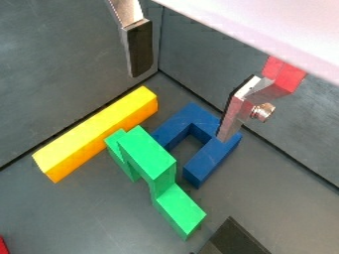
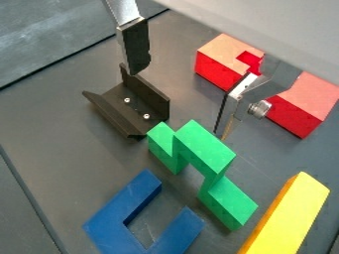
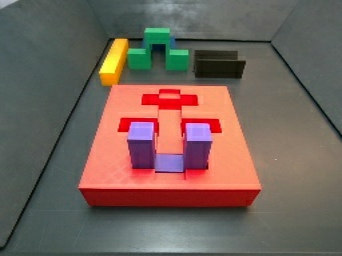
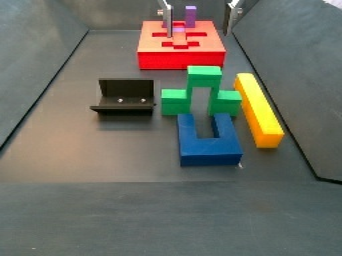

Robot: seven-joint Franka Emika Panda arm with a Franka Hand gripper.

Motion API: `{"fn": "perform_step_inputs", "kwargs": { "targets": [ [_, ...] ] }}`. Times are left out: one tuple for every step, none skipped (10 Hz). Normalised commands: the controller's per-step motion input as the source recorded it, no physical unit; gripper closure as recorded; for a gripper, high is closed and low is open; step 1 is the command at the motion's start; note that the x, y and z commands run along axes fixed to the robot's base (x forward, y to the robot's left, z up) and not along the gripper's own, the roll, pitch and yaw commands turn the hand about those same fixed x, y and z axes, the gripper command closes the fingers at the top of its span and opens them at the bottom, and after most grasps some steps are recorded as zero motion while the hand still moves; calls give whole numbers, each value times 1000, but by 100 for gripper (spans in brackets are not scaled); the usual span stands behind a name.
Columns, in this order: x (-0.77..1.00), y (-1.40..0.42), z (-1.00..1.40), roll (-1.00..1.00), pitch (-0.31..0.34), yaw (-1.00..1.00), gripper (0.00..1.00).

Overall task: Pick up the blue object. Move up. Place the blue object on the fixture. Regrasp the blue object. Move to above the board. Insert the blue object.
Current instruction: Pick up the blue object.

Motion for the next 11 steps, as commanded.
{"fn": "perform_step_inputs", "kwargs": {
  "targets": [
    [0, 0, -20, -13, -3, 0, 0],
    [194, 243, 0, -94, 0, -249, 0],
    [360, 460, 111, -136, 0, -440, 0],
    [349, 443, 0, -31, 0, -314, 0],
    [426, 317, 0, 0, 0, -260, 0],
    [394, 143, -263, 41, 0, -203, 0],
    [266, 66, -500, 14, -57, -120, 0],
    [129, 34, -500, 7, -60, -57, 0],
    [0, 20, -489, 27, -49, 0, 0],
    [0, 69, -389, 0, -34, 0, 0],
    [0, 123, -331, 0, -23, 0, 0]
  ]
}}
